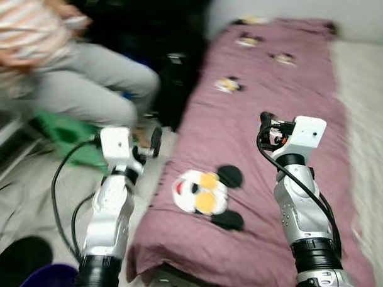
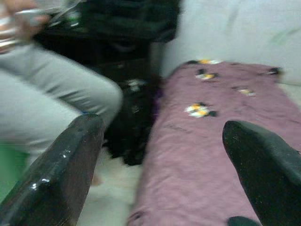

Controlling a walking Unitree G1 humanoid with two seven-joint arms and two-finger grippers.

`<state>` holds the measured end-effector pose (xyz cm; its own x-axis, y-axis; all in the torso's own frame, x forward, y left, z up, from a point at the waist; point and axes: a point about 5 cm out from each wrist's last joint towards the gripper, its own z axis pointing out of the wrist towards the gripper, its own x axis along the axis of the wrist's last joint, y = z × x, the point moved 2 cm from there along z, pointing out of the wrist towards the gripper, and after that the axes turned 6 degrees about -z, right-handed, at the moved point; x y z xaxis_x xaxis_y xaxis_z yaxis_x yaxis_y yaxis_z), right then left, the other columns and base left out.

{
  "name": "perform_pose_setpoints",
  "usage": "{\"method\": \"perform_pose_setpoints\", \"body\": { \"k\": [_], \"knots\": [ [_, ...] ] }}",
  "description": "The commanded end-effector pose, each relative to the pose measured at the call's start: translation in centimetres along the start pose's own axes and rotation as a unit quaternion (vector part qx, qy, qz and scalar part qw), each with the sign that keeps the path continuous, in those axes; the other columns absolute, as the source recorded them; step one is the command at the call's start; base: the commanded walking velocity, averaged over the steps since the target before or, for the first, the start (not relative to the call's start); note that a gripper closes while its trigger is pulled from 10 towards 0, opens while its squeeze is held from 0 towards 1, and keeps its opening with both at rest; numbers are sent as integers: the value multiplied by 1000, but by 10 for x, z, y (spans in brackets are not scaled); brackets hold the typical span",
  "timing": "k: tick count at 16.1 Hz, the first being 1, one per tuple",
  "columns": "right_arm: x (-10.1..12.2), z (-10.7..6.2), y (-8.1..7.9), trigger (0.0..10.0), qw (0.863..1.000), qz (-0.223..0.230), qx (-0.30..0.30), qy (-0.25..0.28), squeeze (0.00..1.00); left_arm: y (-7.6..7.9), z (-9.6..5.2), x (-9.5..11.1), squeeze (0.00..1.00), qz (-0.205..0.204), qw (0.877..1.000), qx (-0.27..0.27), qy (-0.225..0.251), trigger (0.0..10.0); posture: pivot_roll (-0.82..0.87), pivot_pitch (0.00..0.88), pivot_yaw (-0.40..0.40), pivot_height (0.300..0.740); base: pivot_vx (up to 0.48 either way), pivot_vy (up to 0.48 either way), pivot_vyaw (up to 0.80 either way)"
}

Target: Clean up the room

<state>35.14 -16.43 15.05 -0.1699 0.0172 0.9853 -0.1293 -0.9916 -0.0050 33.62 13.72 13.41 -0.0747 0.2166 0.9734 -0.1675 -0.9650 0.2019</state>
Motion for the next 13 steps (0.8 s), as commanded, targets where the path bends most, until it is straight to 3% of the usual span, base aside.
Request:
{"method": "perform_pose_setpoints", "body": {
  "k": [1, 6, 13],
  "knots": [
    [-5, -7, -2, 10000, 1000, -10, 9, -2, 0, -1, -1, -5, 0, 7, 1000, 6, -5, 10000, -83, 0, 64, 740, 0, 0, 0],
    [-26, -22, 6, 10000, 999, -23, 1, -37, 0, 3, -5, -13, 0, 7, 1000, 16, -10, 10000, -93, 0, 69, 740, 0, 0, 0],
    [-34, -32, 11, 10000, 998, -25, 1, -54, 0, 10, -7, -22, 0, 4, 999, 20, -29, 10000, -121, 0, 71, 740, 0, 0, 0]
  ]
}}
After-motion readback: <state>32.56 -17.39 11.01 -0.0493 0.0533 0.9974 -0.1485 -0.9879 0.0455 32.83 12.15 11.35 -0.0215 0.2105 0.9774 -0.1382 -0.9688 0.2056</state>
